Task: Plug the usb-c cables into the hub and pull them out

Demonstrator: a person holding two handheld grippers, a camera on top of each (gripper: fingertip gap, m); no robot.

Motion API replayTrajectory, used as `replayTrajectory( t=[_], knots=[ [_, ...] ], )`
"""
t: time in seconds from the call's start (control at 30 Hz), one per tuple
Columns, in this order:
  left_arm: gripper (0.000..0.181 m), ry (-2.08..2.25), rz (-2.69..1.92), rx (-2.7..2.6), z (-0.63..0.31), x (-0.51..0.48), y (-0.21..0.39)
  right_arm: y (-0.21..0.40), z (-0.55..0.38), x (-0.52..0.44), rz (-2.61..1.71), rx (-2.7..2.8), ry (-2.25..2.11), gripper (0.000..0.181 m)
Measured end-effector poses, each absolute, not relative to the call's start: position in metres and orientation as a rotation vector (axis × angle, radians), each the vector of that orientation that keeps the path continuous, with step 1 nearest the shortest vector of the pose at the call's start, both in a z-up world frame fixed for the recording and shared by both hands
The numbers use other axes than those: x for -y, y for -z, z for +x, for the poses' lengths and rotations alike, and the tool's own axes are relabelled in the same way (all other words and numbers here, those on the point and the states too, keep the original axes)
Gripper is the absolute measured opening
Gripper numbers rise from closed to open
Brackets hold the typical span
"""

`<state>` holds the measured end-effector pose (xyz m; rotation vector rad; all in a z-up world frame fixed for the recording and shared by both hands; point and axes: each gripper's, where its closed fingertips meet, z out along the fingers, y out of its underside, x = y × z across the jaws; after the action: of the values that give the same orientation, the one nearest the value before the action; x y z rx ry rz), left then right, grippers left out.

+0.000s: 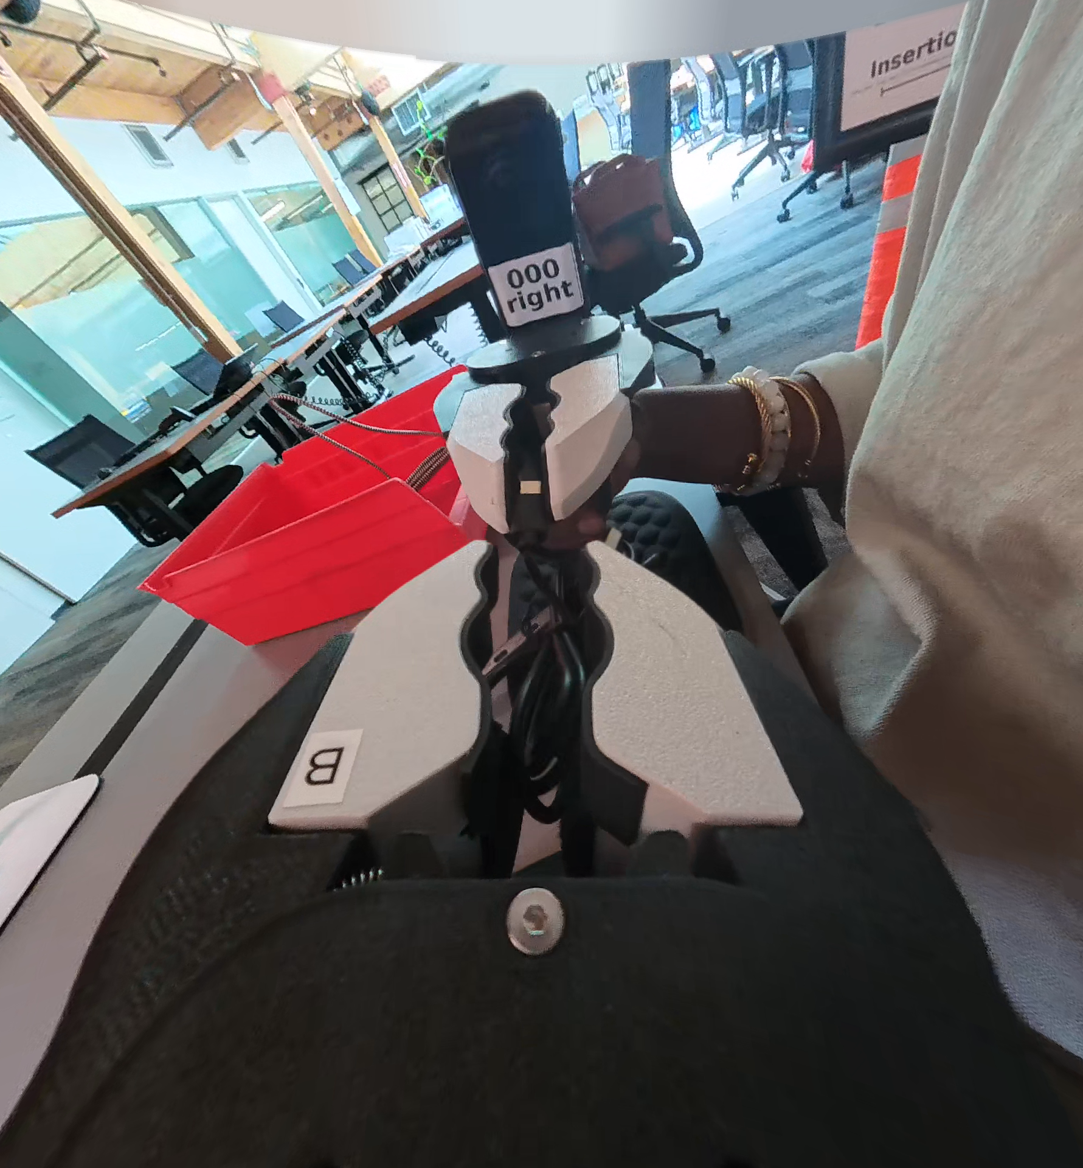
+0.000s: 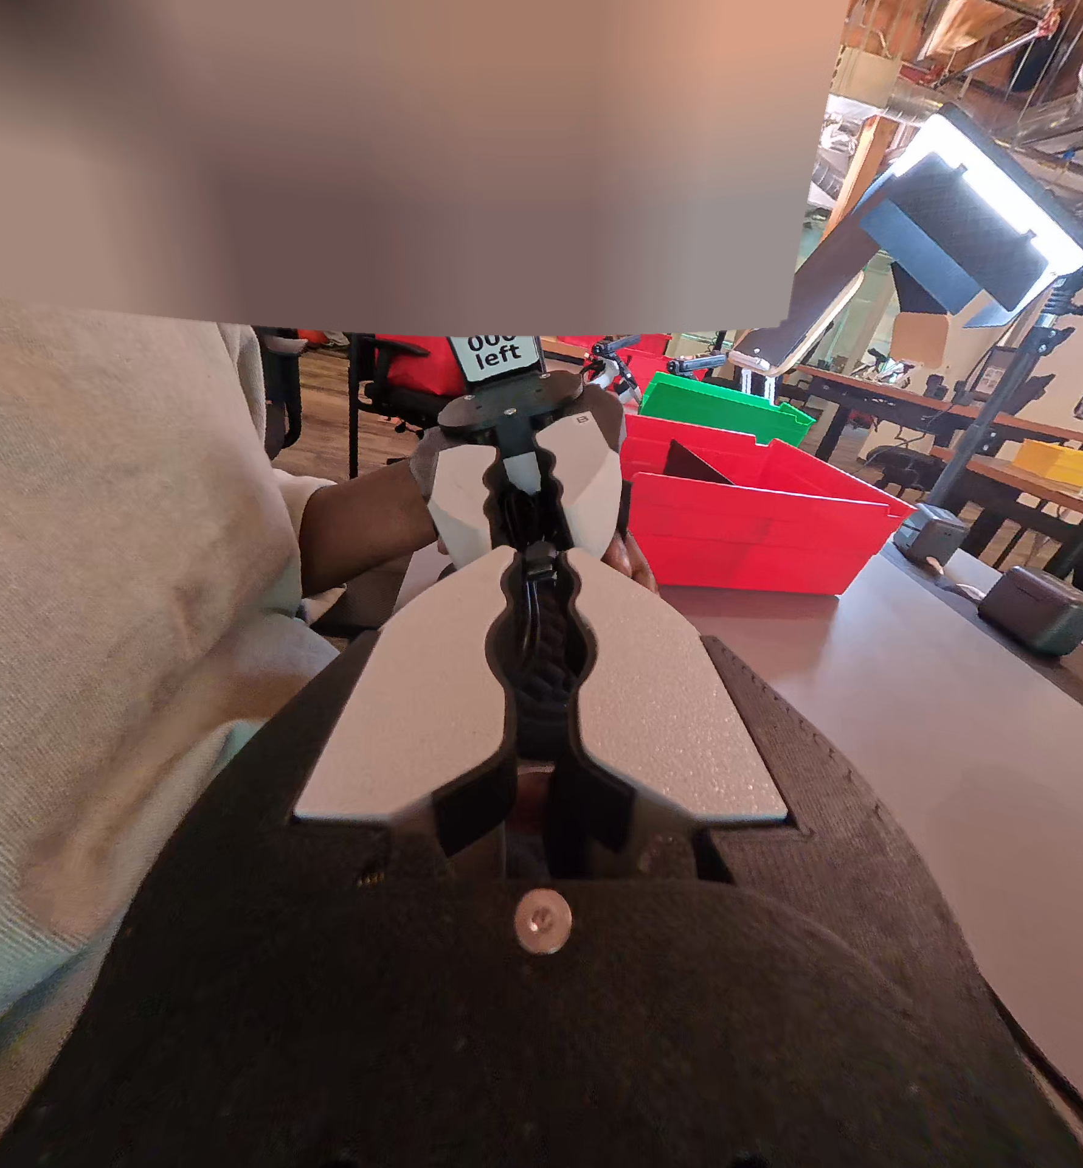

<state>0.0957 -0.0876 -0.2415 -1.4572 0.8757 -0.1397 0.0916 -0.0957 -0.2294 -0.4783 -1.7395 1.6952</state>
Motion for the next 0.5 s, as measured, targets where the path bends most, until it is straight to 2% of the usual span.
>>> replayTrajectory(
  t=[0.17, 0.5],
  knots=[
    [0.015, 0.171, -1.436, -0.862, 0.099, 0.087, 0.241, 0.228, 0.091, 0.096, -0.494, 1.724, -1.743, 0.009],
    [0.013, 0.182, -1.393, -0.792, 0.095, 0.085, 0.234, 0.227, 0.089, 0.098, -0.53, 1.693, -1.829, 0.009]
  ],
)
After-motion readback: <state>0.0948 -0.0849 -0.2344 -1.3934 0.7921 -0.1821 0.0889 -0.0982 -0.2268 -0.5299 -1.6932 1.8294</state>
